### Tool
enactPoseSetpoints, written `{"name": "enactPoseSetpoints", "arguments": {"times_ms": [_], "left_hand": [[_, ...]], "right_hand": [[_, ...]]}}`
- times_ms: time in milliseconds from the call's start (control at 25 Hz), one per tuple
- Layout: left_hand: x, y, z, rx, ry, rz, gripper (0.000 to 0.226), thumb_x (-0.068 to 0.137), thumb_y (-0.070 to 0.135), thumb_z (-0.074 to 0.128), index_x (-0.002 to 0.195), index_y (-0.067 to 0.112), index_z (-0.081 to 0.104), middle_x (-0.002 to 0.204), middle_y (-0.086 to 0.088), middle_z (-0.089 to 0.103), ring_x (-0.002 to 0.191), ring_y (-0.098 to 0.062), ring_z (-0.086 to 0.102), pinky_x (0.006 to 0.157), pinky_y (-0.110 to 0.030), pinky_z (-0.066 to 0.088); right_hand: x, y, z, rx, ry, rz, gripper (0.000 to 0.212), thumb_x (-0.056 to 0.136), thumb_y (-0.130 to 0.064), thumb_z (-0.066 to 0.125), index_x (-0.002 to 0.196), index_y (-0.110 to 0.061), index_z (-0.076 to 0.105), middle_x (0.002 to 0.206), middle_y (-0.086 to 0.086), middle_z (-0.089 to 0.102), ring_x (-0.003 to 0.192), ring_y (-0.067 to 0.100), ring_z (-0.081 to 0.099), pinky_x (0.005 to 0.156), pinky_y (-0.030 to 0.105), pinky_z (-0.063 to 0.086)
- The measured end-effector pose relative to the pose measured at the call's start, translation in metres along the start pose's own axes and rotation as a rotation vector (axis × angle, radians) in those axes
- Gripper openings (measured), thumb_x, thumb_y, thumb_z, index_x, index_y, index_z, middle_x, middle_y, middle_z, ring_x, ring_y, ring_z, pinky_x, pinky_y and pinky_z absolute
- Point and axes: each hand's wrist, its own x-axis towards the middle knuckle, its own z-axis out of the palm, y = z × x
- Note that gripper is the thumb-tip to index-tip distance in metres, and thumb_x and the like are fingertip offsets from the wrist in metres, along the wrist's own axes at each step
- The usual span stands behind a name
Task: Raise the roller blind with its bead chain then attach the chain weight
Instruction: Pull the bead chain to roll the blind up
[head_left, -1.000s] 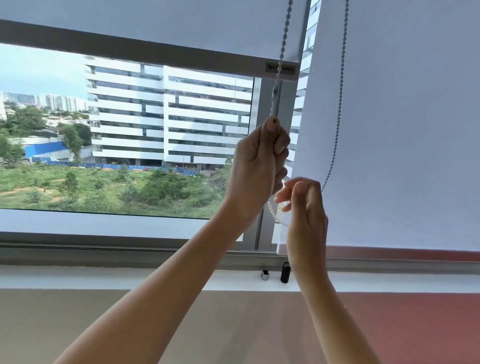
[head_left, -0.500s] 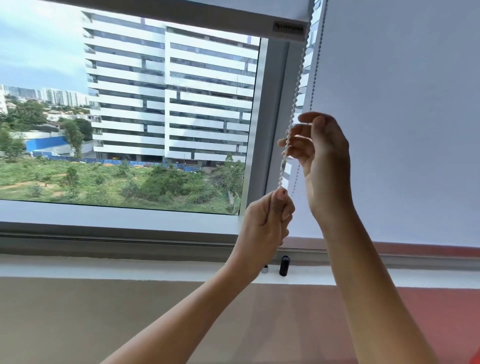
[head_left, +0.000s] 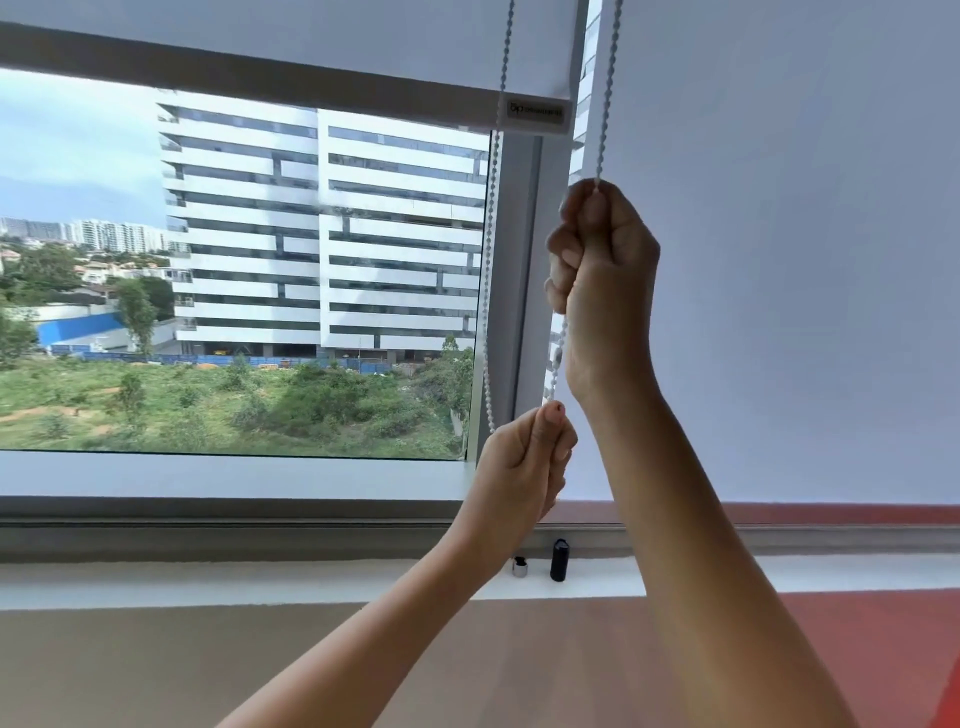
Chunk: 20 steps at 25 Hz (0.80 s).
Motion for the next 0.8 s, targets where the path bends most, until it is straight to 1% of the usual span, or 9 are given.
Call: {"name": "enactPoseSetpoints", "arguments": {"times_ms": [120, 240, 320, 400, 480, 520, 600, 720, 800], "left_hand": [[0.008, 0.004, -0.009, -0.045, -0.042, 0.012, 0.045, 0.099, 0.036, 0.036, 0.059, 0.027, 0.053, 0.053, 0.000, 0.039, 0.041, -0.009, 0.033, 0.037, -0.019, 0.026], [0.022, 0.020, -0.014, -0.092, -0.052, 0.064, 0.041, 0.099, 0.019, 0.027, 0.069, 0.018, 0.054, 0.052, 0.006, 0.058, 0.046, -0.005, 0.052, 0.046, -0.018, 0.044], [0.034, 0.035, -0.014, -0.113, 0.007, 0.081, 0.046, 0.100, 0.007, 0.024, 0.064, 0.017, 0.051, 0.046, 0.009, 0.055, 0.044, 0.002, 0.050, 0.047, -0.011, 0.041], [0.046, 0.049, -0.014, -0.137, 0.053, 0.084, 0.045, 0.098, 0.006, 0.028, 0.063, 0.016, 0.052, 0.046, 0.011, 0.050, 0.044, 0.001, 0.045, 0.045, -0.012, 0.037], [0.058, 0.060, -0.018, -0.098, 0.056, 0.105, 0.042, 0.098, 0.010, 0.032, 0.074, 0.014, 0.066, 0.058, 0.008, 0.060, 0.054, -0.003, 0.054, 0.051, -0.016, 0.044], [0.063, 0.064, -0.019, -0.085, 0.025, 0.121, 0.040, 0.098, 0.012, 0.031, 0.087, 0.010, 0.069, 0.071, 0.002, 0.067, 0.064, -0.007, 0.061, 0.059, -0.019, 0.049], [0.068, 0.070, -0.023, -0.130, -0.054, 0.125, 0.040, 0.100, 0.015, 0.028, 0.104, 0.001, 0.064, 0.088, -0.008, 0.071, 0.074, -0.016, 0.066, 0.070, -0.027, 0.054], [0.070, 0.074, -0.026, -0.195, -0.095, 0.091, 0.040, 0.102, 0.015, 0.026, 0.102, 0.000, 0.063, 0.086, -0.010, 0.070, 0.069, -0.020, 0.064, 0.067, -0.032, 0.056], [0.071, 0.076, -0.026, -0.179, -0.105, 0.077, 0.037, 0.101, 0.012, 0.028, 0.100, 0.002, 0.064, 0.084, -0.008, 0.070, 0.067, -0.019, 0.065, 0.067, -0.033, 0.056]], "right_hand": [[-0.001, 0.004, 0.006, -0.023, 0.039, -0.068, 0.036, 0.105, -0.006, 0.031, 0.072, -0.016, 0.043, 0.063, -0.002, 0.033, 0.052, 0.008, 0.026, 0.049, 0.019, 0.022], [-0.006, 0.007, 0.009, -0.085, 0.095, -0.097, 0.036, 0.104, -0.010, 0.032, 0.071, -0.021, 0.043, 0.061, -0.004, 0.034, 0.051, 0.009, 0.027, 0.051, 0.021, 0.022], [-0.008, 0.005, 0.011, -0.130, 0.133, -0.124, 0.035, 0.102, -0.013, 0.033, 0.070, -0.024, 0.043, 0.059, -0.006, 0.036, 0.051, 0.010, 0.029, 0.053, 0.022, 0.024], [-0.015, 0.004, 0.015, -0.131, 0.162, -0.143, 0.032, 0.100, -0.013, 0.035, 0.072, -0.026, 0.046, 0.060, -0.012, 0.040, 0.054, 0.007, 0.036, 0.053, 0.022, 0.030], [-0.035, 0.013, 0.019, -0.142, 0.180, -0.124, 0.027, 0.096, -0.011, 0.039, 0.076, -0.025, 0.050, 0.062, -0.016, 0.045, 0.060, 0.004, 0.043, 0.060, 0.020, 0.038], [-0.049, 0.021, 0.019, -0.149, 0.184, -0.092, 0.027, 0.094, -0.011, 0.040, 0.077, -0.028, 0.052, 0.063, -0.016, 0.048, 0.063, 0.006, 0.046, 0.062, 0.024, 0.040], [-0.075, 0.037, 0.013, -0.165, 0.171, -0.030, 0.032, 0.093, -0.014, 0.041, 0.074, -0.035, 0.056, 0.061, -0.016, 0.051, 0.065, 0.011, 0.047, 0.059, 0.030, 0.040], [-0.105, 0.067, -0.011, -0.293, 0.179, -0.003, 0.033, 0.097, -0.007, 0.042, 0.077, -0.029, 0.058, 0.060, -0.008, 0.048, 0.059, 0.017, 0.045, 0.054, 0.027, 0.038], [-0.128, 0.087, -0.022, -0.404, 0.169, 0.051, 0.029, 0.097, 0.005, 0.043, 0.088, -0.014, 0.064, 0.067, -0.002, 0.053, 0.067, 0.027, 0.053, 0.061, 0.032, 0.046]]}}
